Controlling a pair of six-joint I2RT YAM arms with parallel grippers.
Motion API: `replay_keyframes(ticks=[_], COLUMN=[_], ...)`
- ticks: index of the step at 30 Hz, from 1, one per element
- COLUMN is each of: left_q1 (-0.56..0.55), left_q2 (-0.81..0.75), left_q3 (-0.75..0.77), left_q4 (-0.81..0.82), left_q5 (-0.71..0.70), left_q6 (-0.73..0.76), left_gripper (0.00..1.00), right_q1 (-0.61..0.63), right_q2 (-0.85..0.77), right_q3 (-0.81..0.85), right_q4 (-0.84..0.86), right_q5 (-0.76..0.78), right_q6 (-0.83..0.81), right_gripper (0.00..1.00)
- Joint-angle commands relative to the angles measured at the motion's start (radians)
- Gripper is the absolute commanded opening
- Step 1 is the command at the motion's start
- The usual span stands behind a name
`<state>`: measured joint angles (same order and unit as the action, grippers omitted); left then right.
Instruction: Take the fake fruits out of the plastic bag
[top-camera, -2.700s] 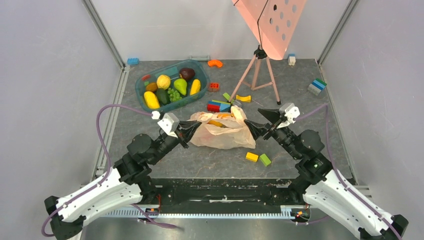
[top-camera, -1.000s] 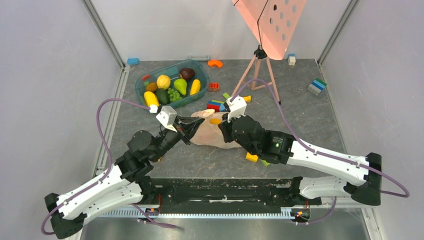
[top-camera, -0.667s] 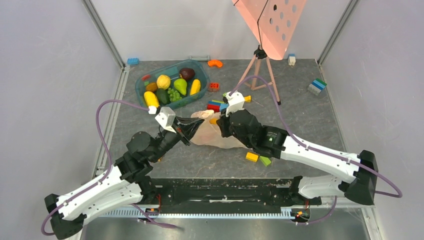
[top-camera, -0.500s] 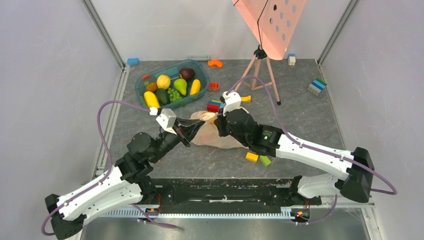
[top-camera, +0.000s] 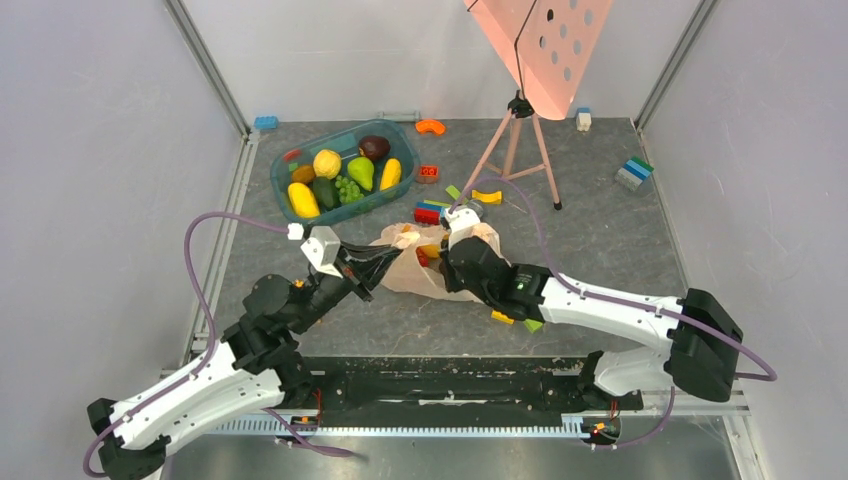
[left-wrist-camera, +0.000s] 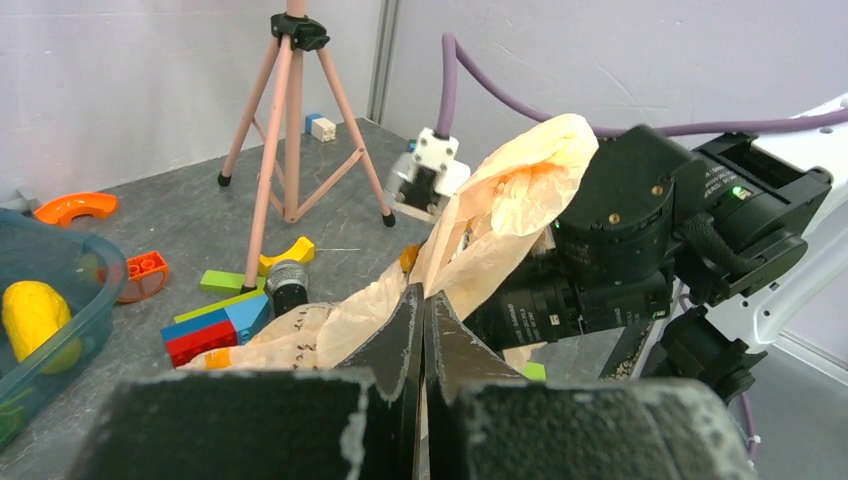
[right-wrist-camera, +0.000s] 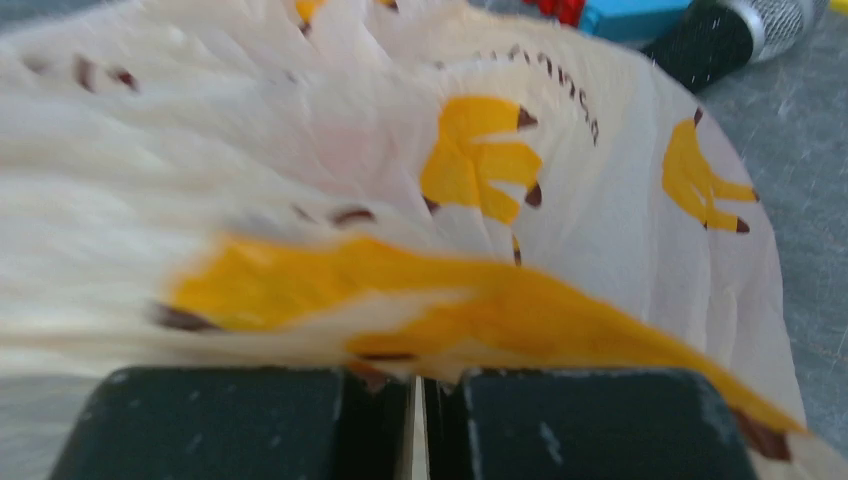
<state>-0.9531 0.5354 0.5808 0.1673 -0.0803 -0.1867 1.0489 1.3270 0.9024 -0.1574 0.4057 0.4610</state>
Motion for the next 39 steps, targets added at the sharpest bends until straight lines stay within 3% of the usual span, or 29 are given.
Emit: replay_keyframes(ticks=[1,13,19,26,28,33,39], left_q1=[0.004,0.004,0.004,0.004,0.004,0.004,0.004], left_q2=[-0.039,-0.123,-0.173,-0.242,-0.248,-0.237,-0.229], left_q3=[-0.019,-0.118,-0.158,-0.180,-0.182,-0.170,-0.159], left_q4=[-0.004,-0.002,-0.017,-0.062,-0.064,-0.084,-0.109], left_q5=[-0.043,-0.030,0.044,0.111,0.117,0.134,0.139], left_q6=[-0.033,-0.049,-0.052,-0.061,-0.069,-0.073,-0.069], left_gripper=[0.02,0.02,0.02,0.02,0.02,0.02,0.02], right_q1=[-0.004,-0.002,0.001,0.035,0.050,0.082,0.085], right_q2=[-0.068,-0.245,-0.268,-0.290,-0.282,-0.274,-0.251], right_q3=[-0.075,-0.308,-0.415,-0.501,-0.513,-0.506,-0.459], right_q4=[0.009,0.130,0.286,0.407,0.452,0.507,0.477], right_q5=[-0.035,-0.166,-0.252,-0.279,-0.315,-0.323,-0.304], right_q6=[0.034,0.060,0.033,-0.069,-0.136,-0.299,-0.516], right_gripper=[0.05,0.17,0.25,0.52,0.68,0.97,0.98])
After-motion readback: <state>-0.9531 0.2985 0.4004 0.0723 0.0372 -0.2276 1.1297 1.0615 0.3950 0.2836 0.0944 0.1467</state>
